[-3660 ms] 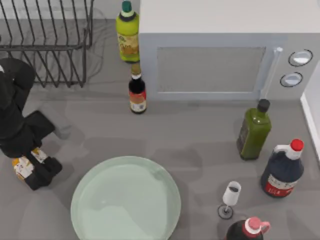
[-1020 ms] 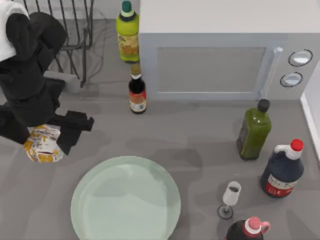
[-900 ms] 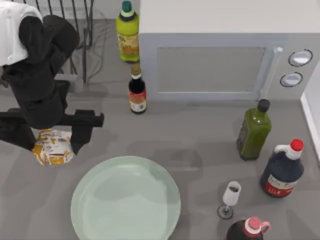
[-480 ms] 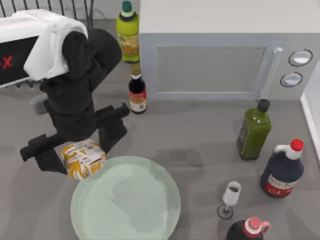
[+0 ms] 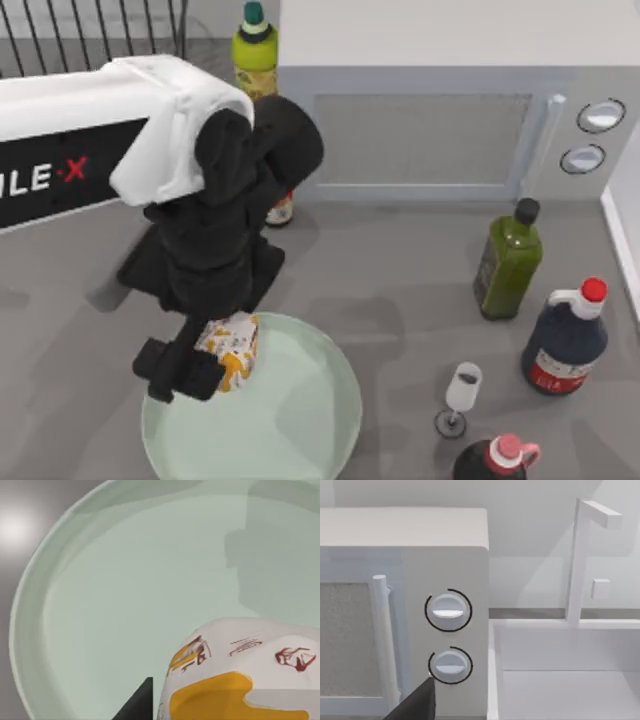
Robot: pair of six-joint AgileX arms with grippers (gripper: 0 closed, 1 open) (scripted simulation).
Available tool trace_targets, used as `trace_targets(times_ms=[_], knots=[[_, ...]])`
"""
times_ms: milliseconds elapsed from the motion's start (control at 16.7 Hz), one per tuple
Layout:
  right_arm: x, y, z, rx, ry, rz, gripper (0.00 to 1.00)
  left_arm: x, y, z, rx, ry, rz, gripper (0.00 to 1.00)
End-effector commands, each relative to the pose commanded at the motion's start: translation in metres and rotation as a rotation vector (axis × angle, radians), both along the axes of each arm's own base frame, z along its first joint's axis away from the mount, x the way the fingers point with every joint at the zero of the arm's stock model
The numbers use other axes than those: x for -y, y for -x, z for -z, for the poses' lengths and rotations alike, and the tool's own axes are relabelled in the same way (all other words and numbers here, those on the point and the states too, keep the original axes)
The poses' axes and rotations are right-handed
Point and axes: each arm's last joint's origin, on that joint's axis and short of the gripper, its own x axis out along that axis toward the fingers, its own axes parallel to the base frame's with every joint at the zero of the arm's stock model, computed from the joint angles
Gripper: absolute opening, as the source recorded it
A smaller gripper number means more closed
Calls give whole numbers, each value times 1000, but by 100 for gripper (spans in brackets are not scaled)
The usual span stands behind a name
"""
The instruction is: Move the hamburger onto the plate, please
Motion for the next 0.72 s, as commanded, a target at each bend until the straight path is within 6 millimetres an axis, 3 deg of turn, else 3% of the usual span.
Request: trace_targets(times_ms=[360, 720], knots=[[0, 0, 0, 0, 0, 0, 100, 17, 19, -1, 38, 4, -302, 0], [0, 0, 0, 0, 0, 0, 100, 19, 22, -2, 45, 7, -353, 0]])
